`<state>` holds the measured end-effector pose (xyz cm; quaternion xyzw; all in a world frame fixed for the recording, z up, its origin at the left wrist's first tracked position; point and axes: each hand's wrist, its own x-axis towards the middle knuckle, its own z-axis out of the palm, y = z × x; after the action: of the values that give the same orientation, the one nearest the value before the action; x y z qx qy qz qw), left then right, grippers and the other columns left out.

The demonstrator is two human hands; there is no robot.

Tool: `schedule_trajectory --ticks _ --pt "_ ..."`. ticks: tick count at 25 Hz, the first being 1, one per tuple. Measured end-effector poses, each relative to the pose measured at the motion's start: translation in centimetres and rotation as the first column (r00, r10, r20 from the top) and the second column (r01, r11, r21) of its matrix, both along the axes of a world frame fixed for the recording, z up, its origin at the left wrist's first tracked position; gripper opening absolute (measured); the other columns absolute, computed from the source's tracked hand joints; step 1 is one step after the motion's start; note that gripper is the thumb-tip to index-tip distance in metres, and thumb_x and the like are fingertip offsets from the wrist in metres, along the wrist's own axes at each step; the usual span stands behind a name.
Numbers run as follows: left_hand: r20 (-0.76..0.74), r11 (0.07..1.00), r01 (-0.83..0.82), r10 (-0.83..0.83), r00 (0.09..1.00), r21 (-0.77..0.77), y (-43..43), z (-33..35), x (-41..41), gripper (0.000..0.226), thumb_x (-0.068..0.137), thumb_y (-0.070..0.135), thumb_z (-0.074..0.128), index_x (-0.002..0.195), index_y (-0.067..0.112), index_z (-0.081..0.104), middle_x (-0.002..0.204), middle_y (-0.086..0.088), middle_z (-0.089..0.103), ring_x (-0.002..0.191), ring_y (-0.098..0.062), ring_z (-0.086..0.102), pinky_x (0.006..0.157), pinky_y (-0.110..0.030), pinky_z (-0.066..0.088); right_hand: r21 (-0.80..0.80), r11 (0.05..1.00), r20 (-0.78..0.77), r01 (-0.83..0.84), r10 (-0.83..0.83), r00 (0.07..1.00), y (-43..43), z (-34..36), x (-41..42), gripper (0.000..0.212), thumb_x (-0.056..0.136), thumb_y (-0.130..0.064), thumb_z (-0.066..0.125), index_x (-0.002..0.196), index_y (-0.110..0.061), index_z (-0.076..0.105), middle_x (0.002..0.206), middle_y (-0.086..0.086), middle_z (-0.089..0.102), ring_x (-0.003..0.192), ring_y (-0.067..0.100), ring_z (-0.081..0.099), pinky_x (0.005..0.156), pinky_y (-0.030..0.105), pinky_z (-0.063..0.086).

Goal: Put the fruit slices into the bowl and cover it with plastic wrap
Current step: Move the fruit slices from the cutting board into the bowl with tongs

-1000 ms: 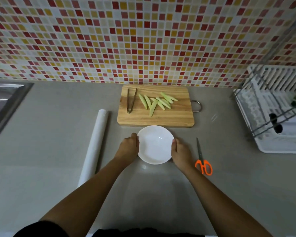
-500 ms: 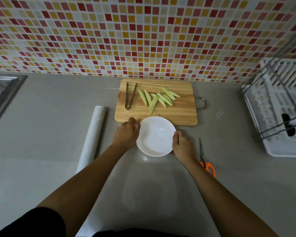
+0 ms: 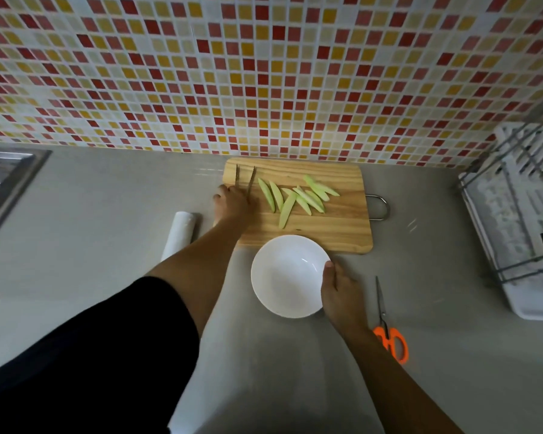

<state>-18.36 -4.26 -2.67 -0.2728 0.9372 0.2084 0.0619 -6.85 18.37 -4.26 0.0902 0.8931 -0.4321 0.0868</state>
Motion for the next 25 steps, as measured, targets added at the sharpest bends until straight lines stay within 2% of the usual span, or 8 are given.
schedule_trajectory --ticks 3,6,9,12,16,19,22,25 --pt "-0.031 0.998 -0.057 0.058 0.998 0.036 0.4 -0.1 -0.4 0.042 0.101 0.025 0.032 0.134 -0.001 0.038 0.136 -0.022 0.043 0.121 -0.037 0.045 0.101 -0.043 0.039 0.036 0.999 -0.042 0.009 -0.007 0.999 -0.1 -0.2 0.1 0.045 0.098 -0.035 0.028 0.09 -0.007 0.062 0.084 0.015 0.069 0.081 0.033 0.063 0.071 0.038 0.049" --pt "-0.13 0.981 -0.065 0.09 0.987 0.182 -0.3 0.9 0.6 0.035 0.101 0.022 0.035 0.127 0.001 0.042 0.126 -0.022 0.051 0.112 -0.037 0.054 0.095 -0.044 0.043 0.068 0.998 -0.055 -0.011 0.015 0.998 -0.2 -0.1 0.0 0.047 0.098 -0.035 0.026 0.092 -0.005 0.062 0.088 0.018 0.069 0.084 0.036 0.062 0.076 0.044 0.05" --pt "-0.235 0.955 0.066 0.004 0.972 0.291 -0.9 2.3 3.2 0.031 0.098 0.026 0.04 0.118 0.005 0.051 0.109 -0.017 0.063 0.091 -0.032 0.06 0.078 -0.04 0.048 0.063 0.998 -0.066 -0.003 0.007 0.998 -0.2 -0.2 0.0 0.045 0.098 -0.034 0.027 0.093 -0.007 0.062 0.088 0.017 0.068 0.085 0.036 0.061 0.071 0.037 0.045" --pt "-0.267 0.947 0.226 -0.162 0.95 0.229 -0.4 2.6 7.0 0.027 0.093 0.03 0.05 0.107 0.009 0.061 0.095 -0.018 0.067 0.081 -0.033 0.06 0.068 -0.028 0.036 0.065 0.998 -0.05 0.001 0.002 0.999 -0.3 0.0 0.0 0.043 0.098 -0.034 0.027 0.088 -0.009 0.061 0.082 0.014 0.067 0.082 0.035 0.062 0.066 0.033 0.041" --pt "-0.167 0.938 0.321 -0.298 0.94 0.13 0.4 2.0 8.7 0.037 0.087 0.041 0.058 0.105 0.009 0.064 0.099 -0.02 0.068 0.092 -0.037 0.06 0.072 -0.03 0.04 0.079 0.997 -0.038 -0.002 0.005 0.999 -0.4 0.5 0.0 0.044 0.098 -0.034 0.027 0.095 -0.008 0.062 0.093 0.019 0.068 0.088 0.039 0.061 0.076 0.044 0.05" --pt "-0.075 0.95 0.26 -0.25 0.965 0.171 0.7 2.2 7.9 0.036 0.086 0.043 0.058 0.101 0.011 0.063 0.101 -0.016 0.066 0.086 -0.03 0.057 0.07 -0.03 0.04 0.077 0.997 -0.012 -0.01 0.011 1.0 -0.4 0.7 0.0 0.044 0.098 -0.036 0.026 0.099 -0.009 0.061 0.094 0.019 0.068 0.089 0.038 0.061 0.078 0.045 0.05" --pt "-0.062 0.958 0.213 -0.205 0.977 0.193 0.9 2.3 7.3 0.036 0.083 0.043 0.059 0.1 0.012 0.064 0.103 -0.014 0.064 0.089 -0.03 0.057 0.072 -0.03 0.042 0.075 0.997 -0.013 -0.003 0.004 1.0 -0.5 0.7 0.0 0.045 0.098 -0.036 0.026 0.099 -0.008 0.061 0.092 0.02 0.068 0.087 0.038 0.061 0.077 0.047 0.051" --pt "-0.062 0.966 0.215 -0.208 0.976 0.143 0.9 2.4 7.1 0.039 0.083 0.045 0.059 0.103 0.011 0.063 0.102 -0.014 0.064 0.087 -0.029 0.055 0.072 -0.031 0.042 0.082 0.997 -0.014 -0.005 0.006 1.0 -0.5 0.8 0.0 0.045 0.098 -0.035 0.026 0.099 -0.008 0.061 0.093 0.019 0.068 0.087 0.037 0.061 0.076 0.044 0.051"
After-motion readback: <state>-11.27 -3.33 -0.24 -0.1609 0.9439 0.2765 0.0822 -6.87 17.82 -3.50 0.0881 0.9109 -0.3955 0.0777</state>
